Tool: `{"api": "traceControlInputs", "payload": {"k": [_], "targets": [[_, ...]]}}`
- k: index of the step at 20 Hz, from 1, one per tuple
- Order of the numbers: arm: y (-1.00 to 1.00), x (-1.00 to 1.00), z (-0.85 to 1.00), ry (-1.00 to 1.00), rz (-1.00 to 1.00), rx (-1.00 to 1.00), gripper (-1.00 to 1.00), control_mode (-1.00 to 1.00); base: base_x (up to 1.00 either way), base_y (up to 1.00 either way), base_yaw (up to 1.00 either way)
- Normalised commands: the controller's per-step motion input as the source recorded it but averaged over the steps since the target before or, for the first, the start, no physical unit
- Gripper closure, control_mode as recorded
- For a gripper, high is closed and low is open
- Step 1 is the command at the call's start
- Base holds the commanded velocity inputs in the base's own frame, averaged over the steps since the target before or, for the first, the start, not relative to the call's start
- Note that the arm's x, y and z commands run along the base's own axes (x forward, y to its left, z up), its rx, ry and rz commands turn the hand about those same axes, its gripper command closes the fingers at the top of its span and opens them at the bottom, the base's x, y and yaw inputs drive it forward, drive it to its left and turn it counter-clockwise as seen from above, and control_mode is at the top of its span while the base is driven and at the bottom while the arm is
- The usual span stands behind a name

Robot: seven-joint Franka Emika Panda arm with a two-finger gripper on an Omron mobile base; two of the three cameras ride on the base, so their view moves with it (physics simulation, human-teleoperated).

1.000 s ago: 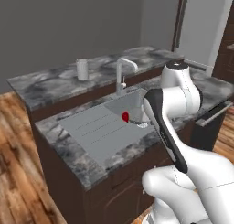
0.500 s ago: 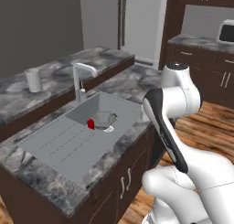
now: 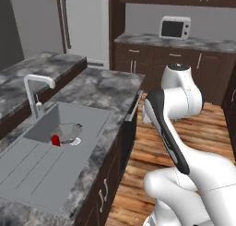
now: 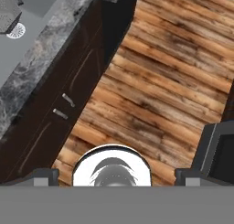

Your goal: Pick the glass cup and colander and place them in the sink. Then turn on the water.

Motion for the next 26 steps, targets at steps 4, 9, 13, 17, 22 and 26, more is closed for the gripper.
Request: {"api": "traceControlInputs", "payload": {"k": [4,9,13,17,22,26], "targets": [[0.0,0.0,0.0,0.0,0.0,0.0,-1.0,1.0,-0.49,0.01,-0.38],[0.0,0.0,0.0,0.0,0.0,0.0,-1.0,1.0,-0.95,0.25,-0.24],[0.0,0.0,0.0,0.0,0.0,0.0,-1.0,1.0,-0.84,0.51,-0.2],[0.0,0.0,0.0,0.0,0.0,0.0,-1.0,1.0,-0.59,0.56,-0.23],[0.0,0.0,0.0,0.0,0.0,0.0,-1.0,1.0,-0.29,0.73,-0.22],[0.0,0.0,0.0,0.0,0.0,0.0,-1.0,1.0,0.11,0.99,-0.14]]}}
